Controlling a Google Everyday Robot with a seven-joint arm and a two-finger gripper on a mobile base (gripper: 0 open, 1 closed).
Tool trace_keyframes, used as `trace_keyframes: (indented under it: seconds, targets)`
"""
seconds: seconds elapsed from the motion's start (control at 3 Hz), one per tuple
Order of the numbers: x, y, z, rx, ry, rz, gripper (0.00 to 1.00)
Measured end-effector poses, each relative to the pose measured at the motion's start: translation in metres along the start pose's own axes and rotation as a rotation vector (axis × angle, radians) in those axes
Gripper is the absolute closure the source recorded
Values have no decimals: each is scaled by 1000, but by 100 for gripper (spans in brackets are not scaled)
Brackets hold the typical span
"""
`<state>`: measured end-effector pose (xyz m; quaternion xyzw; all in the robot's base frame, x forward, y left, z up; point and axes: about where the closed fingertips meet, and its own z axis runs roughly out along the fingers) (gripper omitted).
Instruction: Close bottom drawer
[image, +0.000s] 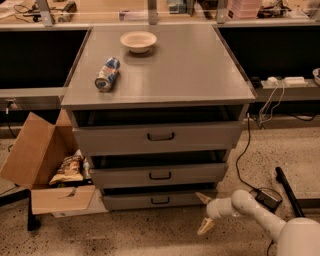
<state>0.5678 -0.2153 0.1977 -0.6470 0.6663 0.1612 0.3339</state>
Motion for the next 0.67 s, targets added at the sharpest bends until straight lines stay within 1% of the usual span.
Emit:
trace_keyframes:
  seconds: [0.33, 0.67]
  targets:
    - [-24, 8, -35, -16, 15, 11, 0]
    - [-47, 27, -61, -53, 29, 19, 0]
